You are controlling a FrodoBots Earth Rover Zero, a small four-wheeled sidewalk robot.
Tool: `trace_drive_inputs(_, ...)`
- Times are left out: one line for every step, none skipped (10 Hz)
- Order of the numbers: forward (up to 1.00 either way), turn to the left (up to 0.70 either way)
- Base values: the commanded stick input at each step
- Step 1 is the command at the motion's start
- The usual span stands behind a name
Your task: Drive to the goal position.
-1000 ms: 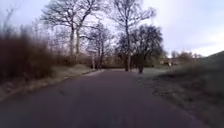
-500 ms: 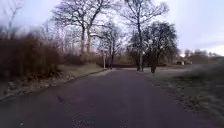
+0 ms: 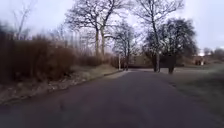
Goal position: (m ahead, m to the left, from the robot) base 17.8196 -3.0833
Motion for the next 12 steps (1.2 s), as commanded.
trace_drive_inputs(1.00, 0.00)
trace_drive_inputs(1.00, 0.00)
trace_drive_inputs(1.00, 0.00)
trace_drive_inputs(1.00, 0.00)
trace_drive_inputs(1.00, 0.00)
trace_drive_inputs(1.00, 0.00)
trace_drive_inputs(1.00, 0.00)
trace_drive_inputs(1.00, 0.00)
trace_drive_inputs(1.00, 0.00)
trace_drive_inputs(1.00, 0.00)
trace_drive_inputs(1.00, 0.00)
trace_drive_inputs(1.00, -0.19)
